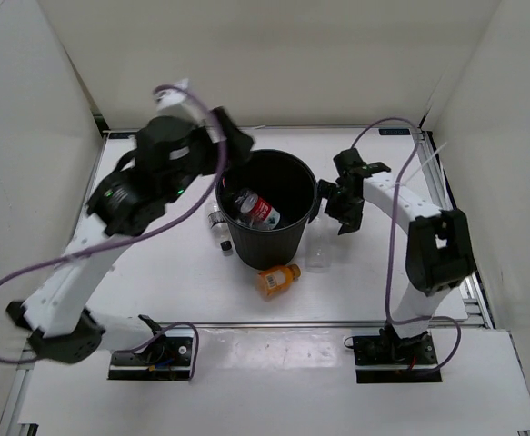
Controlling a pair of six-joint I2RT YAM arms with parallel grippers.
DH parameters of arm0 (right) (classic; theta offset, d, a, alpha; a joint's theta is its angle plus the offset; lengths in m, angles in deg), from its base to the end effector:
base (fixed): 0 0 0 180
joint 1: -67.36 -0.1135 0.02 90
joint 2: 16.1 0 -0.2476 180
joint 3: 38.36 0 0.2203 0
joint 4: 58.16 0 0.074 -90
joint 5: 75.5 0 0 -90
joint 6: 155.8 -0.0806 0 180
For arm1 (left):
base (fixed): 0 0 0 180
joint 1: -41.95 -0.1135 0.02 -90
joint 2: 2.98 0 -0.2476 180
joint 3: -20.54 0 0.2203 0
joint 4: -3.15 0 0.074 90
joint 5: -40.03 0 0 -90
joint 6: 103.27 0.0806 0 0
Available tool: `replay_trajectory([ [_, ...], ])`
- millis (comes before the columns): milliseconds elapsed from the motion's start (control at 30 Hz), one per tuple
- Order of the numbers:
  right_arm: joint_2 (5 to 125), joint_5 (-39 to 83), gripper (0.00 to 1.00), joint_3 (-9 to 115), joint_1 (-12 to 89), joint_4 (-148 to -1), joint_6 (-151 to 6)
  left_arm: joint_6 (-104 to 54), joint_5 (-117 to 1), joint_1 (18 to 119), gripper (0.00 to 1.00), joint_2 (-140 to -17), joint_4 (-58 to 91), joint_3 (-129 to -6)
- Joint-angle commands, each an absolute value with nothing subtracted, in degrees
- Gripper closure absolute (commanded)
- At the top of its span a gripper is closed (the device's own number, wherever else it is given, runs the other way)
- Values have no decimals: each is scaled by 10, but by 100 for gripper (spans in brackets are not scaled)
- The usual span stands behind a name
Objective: Put the plastic bottles in the bin
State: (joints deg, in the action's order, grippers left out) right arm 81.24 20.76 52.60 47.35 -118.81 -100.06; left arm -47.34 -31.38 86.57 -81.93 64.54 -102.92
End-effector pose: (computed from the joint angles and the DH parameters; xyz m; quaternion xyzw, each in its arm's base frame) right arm 0.3077 0.1214 0.1927 0.1106 0.9723 0.1383 0.1525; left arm 0.2128 -0.1739 0.4673 -0.0229 0.7982 -0.2724 0.5369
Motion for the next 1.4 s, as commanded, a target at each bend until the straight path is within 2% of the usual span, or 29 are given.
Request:
replay_trajectory([
  [0, 870, 221, 0, 547, 470, -1169, -985, -528, -229, 834, 0, -716, 708, -935],
  [133, 928, 221, 0, 562, 464, -1169, -980, -588, -237, 783, 0, -625, 759, -820],
  [300, 953, 221, 27, 561, 464, -1175, -974, -659, -237, 746, 0, -560, 802, -704],
  [333, 947, 215, 39, 552, 464, -1175, -974, -696, -230, 740, 0, -549, 809, -690],
  [367, 928, 210, 43, 552, 470, -1182, -980, -718, -213, 732, 0, -528, 816, -676],
  [500, 853, 180, 47, 544, 493, -1233, -1007, -799, -193, 726, 0, -466, 799, -576],
  [533, 818, 156, 53, 570, 501, -1253, -1027, -799, -193, 726, 0, -454, 783, -558],
  [633, 743, 130, 62, 620, 522, -1324, -1069, -808, -193, 726, 0, -432, 732, -501],
  [700, 715, 124, 62, 699, 541, -1365, -1091, -827, -186, 726, 0, -438, 732, -473],
  [833, 683, 168, 65, 838, 533, -1339, -1091, -843, -199, 726, 0, -475, 706, -439],
  [967, 677, 184, 64, 900, 455, -1244, -1018, -817, -233, 726, 0, -527, 662, -432],
  [1067, 700, 149, 57, 913, 376, -1213, -949, -808, -244, 716, 0, -574, 668, -437],
  [1133, 725, 141, 46, 905, 336, -1213, -933, -774, -259, 702, 0, -593, 650, -437],
  [1200, 741, 166, 30, 884, 323, -1213, -928, -727, -287, 686, 0, -618, 610, -442],
  [1233, 751, 180, 27, 884, 323, -1239, -928, -712, -300, 681, 0, -636, 597, -447],
  [1267, 760, 194, 22, 899, 323, -1255, -928, -699, -307, 674, 0, -647, 585, -447],
  [1300, 774, 207, 11, 913, 323, -1269, -928, -677, -316, 660, 0, -658, 564, -454],
  [1367, 779, 200, 0, 958, 318, -1310, -928, -651, -356, 646, 0, -698, 542, -473],
])
